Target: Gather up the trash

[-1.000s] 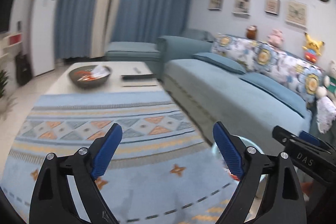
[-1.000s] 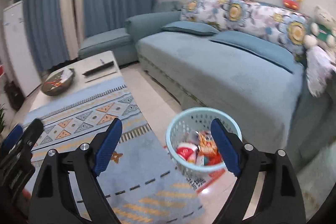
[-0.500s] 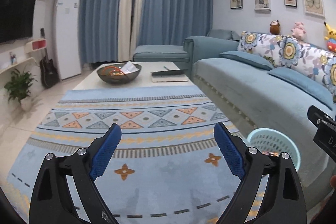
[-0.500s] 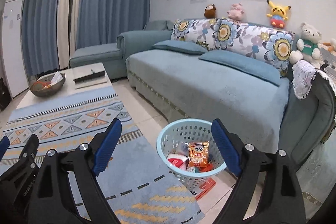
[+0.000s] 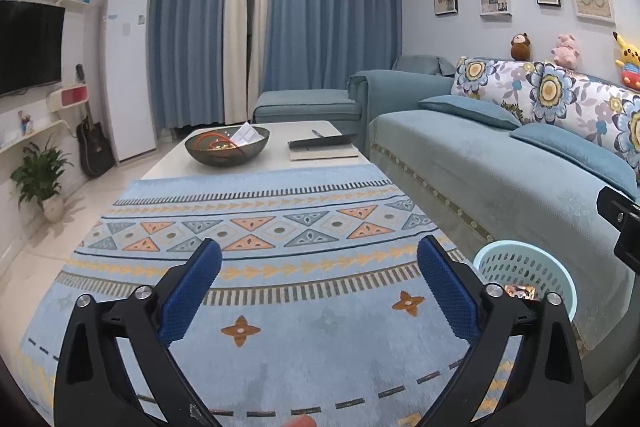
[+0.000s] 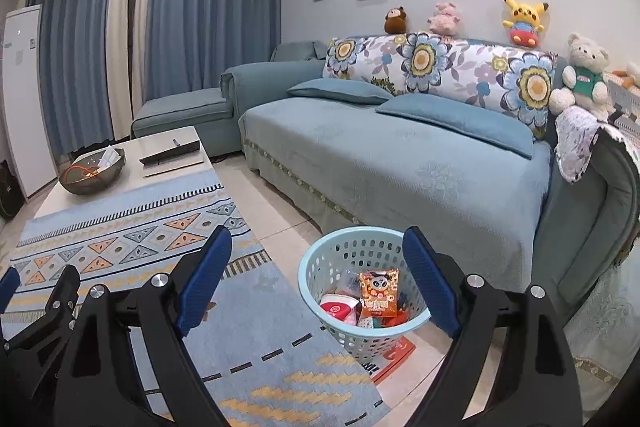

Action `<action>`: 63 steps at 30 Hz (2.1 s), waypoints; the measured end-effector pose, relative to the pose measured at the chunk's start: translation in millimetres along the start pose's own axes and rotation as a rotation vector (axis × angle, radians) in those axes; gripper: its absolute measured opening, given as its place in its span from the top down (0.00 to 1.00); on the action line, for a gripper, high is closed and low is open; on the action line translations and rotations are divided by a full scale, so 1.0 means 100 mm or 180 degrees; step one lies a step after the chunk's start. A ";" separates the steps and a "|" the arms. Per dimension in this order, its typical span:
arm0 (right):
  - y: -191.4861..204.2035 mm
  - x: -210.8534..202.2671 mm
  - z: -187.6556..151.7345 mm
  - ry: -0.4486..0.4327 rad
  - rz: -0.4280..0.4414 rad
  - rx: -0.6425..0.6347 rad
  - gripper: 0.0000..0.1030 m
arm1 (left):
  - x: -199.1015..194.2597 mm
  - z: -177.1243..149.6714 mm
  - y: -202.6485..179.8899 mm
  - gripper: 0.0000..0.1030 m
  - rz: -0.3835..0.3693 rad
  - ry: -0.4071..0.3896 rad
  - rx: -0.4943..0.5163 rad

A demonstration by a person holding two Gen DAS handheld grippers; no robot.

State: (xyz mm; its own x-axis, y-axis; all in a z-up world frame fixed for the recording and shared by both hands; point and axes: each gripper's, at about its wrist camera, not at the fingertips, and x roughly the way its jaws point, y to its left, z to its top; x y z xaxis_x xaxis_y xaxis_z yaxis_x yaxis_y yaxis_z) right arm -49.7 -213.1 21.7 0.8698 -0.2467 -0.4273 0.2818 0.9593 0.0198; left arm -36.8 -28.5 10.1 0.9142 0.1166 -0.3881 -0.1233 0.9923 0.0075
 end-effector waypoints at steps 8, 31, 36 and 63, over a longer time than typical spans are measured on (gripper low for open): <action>0.12 -0.07 -0.01 -0.0101 -0.0007 -0.0141 0.16 | 0.00 0.00 0.04 0.07 -0.0016 0.0022 -0.0029; 0.03 -0.02 0.00 -0.0035 0.0029 -0.0044 0.13 | 0.08 -0.01 0.08 0.07 -0.0115 0.0024 -0.0079; 0.03 -0.02 -0.01 -0.0020 0.0043 -0.0021 0.12 | 0.07 -0.02 0.08 0.07 -0.0116 0.0005 -0.0070; -0.01 0.05 -0.01 0.0068 0.0117 -0.0008 0.12 | 0.07 -0.04 0.13 0.07 -0.0184 0.0058 -0.0108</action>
State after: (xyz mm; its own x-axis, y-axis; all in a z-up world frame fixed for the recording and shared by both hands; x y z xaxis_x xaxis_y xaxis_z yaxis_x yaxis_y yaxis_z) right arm -46.5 -215.3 18.5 0.8706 -0.2084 -0.4456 0.2489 0.9680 0.0335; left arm -33.6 -14.8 3.5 0.9131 0.0580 -0.4037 -0.0838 0.9954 -0.0467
